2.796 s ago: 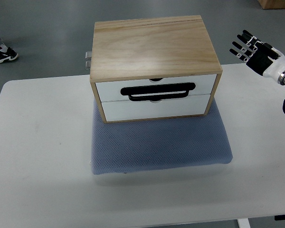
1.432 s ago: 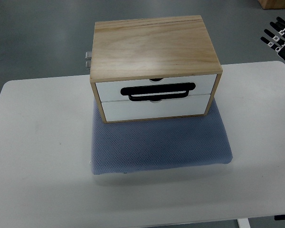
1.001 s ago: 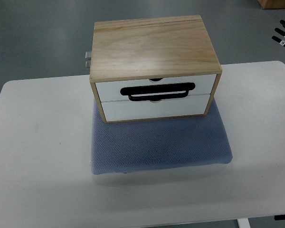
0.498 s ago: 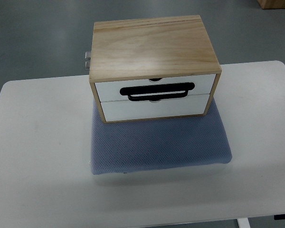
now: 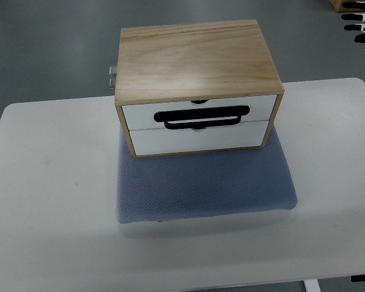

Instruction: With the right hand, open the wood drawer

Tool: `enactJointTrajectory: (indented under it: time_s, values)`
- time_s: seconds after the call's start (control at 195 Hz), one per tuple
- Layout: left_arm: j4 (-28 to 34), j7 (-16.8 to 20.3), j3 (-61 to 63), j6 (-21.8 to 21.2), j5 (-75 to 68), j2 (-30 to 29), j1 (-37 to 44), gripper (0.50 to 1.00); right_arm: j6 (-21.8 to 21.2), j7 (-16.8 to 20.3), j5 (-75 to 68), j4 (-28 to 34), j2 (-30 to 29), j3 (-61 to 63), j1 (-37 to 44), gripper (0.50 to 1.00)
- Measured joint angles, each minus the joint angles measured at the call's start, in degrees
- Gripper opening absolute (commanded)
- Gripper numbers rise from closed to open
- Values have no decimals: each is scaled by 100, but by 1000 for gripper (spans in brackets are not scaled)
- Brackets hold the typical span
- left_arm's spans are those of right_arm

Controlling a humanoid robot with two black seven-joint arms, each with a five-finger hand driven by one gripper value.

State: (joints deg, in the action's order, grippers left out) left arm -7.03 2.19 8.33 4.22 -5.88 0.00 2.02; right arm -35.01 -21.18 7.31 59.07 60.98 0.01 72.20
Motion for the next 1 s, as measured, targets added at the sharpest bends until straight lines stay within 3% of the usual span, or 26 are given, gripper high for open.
enactJointTrajectory:
  time_s: [0.503,0.6,0.729,1.001]
  values:
    - [0,0,1,0,0,0,0,1000,2,33,1813,2799,-216,-37,643,944]
    - [0,0,1,0,0,0,0,1000,49,52,2121,2919,-509,-44,648,944]
    - [0,1,0,0,0,0,0,1000,430,63,2392,2894,-846,-77,666,944]
    - [0,2,0,0,0,0,1,1000,892,71,2748,2495,-1429,-121,649,944]
